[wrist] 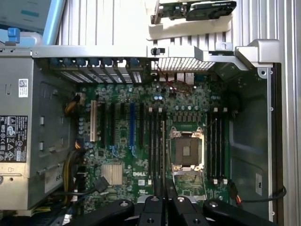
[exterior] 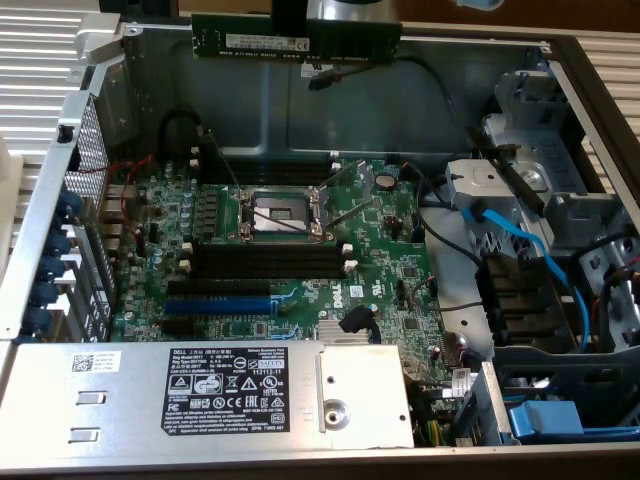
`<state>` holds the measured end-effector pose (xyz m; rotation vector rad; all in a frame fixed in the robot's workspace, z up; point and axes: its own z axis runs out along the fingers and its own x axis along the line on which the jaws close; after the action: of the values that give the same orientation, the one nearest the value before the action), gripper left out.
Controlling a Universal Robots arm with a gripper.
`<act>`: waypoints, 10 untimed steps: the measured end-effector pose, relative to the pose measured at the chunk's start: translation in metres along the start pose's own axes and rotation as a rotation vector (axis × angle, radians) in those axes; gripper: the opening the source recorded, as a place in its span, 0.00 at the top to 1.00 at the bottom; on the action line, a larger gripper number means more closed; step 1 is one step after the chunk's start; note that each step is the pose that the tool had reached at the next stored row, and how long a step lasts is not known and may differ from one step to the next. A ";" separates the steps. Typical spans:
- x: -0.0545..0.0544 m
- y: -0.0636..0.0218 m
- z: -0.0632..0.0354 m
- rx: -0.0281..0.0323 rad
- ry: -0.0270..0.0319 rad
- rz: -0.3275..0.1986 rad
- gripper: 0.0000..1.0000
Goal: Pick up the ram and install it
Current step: 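Pick up the ram and move it above insertion slot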
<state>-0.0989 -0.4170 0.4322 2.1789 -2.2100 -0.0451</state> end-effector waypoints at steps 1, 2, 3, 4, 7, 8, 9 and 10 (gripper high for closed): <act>-0.001 0.0000 0.0009 0.0015 -0.0003 0.001 0.87; -0.002 0.0000 0.0018 0.0027 -0.0004 0.001 0.87; -0.003 0.0003 0.0026 0.0038 -0.0005 0.002 0.87; -0.003 0.0008 0.0033 0.0051 -0.0005 0.003 0.87; -0.003 0.0010 0.0053 0.0072 -0.0005 0.005 0.87; -0.003 0.0011 0.0059 0.0076 -0.0007 0.006 0.87; -0.003 0.0012 0.0061 0.0076 -0.0006 0.006 0.87; -0.003 0.0013 0.0063 0.0076 -0.0005 0.007 0.87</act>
<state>-0.1005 -0.4139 0.4260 2.1755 -2.2213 -0.0371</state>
